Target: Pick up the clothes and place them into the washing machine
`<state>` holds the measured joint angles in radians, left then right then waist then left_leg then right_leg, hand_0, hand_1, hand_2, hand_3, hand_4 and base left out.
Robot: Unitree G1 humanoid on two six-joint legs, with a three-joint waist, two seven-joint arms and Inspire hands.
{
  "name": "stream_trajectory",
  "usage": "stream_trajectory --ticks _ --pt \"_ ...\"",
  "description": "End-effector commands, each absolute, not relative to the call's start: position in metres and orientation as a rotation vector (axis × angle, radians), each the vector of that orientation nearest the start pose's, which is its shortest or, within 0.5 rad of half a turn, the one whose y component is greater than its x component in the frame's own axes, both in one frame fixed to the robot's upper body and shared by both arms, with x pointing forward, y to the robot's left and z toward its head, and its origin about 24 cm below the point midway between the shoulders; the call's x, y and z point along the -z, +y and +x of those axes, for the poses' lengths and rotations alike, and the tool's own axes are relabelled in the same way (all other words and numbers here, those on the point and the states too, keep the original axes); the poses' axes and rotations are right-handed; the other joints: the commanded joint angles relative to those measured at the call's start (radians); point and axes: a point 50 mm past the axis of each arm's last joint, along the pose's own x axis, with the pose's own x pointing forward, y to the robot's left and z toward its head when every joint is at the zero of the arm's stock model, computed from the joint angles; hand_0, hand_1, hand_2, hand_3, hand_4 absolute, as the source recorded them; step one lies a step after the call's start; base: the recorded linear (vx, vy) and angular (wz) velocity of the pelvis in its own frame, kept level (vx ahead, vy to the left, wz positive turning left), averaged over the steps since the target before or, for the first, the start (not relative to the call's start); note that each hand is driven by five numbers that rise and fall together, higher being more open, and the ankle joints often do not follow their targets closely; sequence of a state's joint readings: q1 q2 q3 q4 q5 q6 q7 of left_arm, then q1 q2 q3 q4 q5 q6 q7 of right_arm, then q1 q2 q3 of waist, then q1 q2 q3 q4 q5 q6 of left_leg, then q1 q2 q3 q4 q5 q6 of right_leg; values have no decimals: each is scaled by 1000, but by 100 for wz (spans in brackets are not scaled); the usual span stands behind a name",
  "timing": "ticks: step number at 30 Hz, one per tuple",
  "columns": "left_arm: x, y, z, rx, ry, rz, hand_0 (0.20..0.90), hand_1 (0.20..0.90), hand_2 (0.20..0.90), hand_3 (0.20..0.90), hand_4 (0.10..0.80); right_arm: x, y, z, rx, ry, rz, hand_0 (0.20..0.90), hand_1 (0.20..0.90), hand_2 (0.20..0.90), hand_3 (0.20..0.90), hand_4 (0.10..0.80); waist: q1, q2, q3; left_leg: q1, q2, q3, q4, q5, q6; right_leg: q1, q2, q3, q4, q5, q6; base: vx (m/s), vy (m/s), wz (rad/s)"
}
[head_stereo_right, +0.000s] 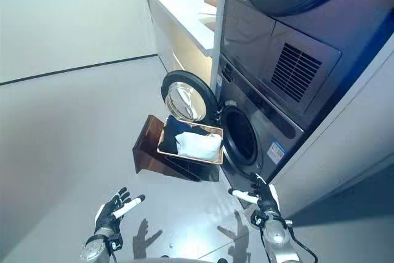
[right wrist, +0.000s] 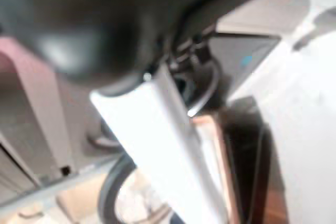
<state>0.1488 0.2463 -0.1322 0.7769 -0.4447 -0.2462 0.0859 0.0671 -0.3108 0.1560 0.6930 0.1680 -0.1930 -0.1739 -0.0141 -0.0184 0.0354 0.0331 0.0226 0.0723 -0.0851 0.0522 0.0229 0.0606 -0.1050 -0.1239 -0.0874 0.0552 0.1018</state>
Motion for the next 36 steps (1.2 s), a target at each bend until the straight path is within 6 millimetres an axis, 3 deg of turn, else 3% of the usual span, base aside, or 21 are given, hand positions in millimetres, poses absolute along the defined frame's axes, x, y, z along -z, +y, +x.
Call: stream_trajectory --ticks 1,22,36 --pt "91 233 187 -265 487 -70 900 900 900 900 800 59 -239 220 201 374 -239 900 900 900 900 800 10 -7 -5 27 -15 -18 -2 -82 -45 -22 45 -27 0 6 0 0 0 0" --pt "98 237 183 -310 526 -45 900 900 900 900 800 69 -248 215 217 445 -304 900 900 900 900 800 15 -18 -1 18 -19 -25 -2 -80 -44 -27 39 -35 0 9 6 0 6 2" --pt "98 238 175 -300 528 -53 900 900 900 900 800 70 -249 209 213 454 -268 900 900 900 900 800 30 -36 18 36 -55 -49 -2 -92 -1 -18 -2 -36 62 -2 19 36 79 6"
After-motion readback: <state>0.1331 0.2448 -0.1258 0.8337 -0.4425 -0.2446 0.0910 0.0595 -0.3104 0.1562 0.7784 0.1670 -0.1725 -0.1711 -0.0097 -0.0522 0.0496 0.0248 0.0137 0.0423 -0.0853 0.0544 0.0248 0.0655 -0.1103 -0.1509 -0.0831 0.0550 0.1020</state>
